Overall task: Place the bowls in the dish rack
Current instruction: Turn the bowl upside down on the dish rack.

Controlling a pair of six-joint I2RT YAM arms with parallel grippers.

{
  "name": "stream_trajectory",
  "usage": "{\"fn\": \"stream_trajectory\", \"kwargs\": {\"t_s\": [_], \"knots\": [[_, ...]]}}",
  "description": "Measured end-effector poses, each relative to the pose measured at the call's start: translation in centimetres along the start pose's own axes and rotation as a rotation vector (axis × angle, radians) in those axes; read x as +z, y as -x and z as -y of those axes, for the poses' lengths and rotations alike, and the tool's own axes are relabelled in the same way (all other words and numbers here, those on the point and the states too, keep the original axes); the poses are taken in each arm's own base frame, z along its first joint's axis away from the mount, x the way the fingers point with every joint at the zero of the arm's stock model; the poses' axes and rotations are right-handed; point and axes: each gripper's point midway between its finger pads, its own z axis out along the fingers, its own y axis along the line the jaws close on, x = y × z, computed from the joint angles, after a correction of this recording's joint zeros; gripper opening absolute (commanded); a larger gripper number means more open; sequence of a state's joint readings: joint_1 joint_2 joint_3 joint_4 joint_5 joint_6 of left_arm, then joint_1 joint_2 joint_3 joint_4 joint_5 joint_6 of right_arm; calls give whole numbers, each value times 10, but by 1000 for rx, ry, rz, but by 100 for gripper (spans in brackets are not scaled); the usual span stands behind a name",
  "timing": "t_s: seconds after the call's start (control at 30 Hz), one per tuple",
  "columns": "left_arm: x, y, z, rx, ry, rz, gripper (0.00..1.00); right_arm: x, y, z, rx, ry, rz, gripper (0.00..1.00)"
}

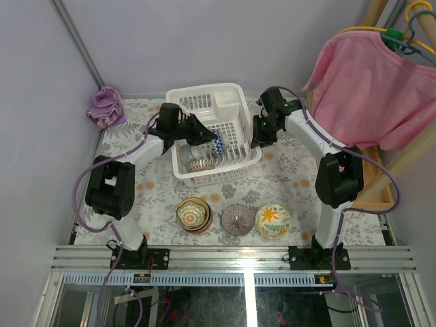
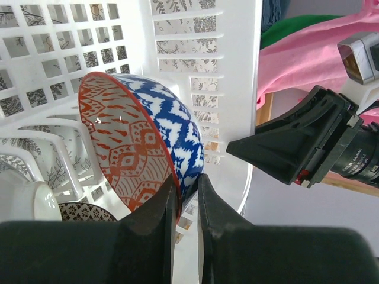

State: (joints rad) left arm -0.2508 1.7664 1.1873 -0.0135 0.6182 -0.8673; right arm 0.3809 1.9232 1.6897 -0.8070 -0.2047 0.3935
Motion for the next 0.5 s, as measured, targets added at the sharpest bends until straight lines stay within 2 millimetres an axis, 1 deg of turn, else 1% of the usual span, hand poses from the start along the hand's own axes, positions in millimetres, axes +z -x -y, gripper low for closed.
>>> {"fn": "stream_trajectory", "kwargs": {"t_s": [0.17,0.5], "knots": [[-2,0,-4,9,8,0,6,0,0,0,0,1,2,20],[-9,-7,-12,40,24,-6,4,0,0,0,1,2,4,20]]}}
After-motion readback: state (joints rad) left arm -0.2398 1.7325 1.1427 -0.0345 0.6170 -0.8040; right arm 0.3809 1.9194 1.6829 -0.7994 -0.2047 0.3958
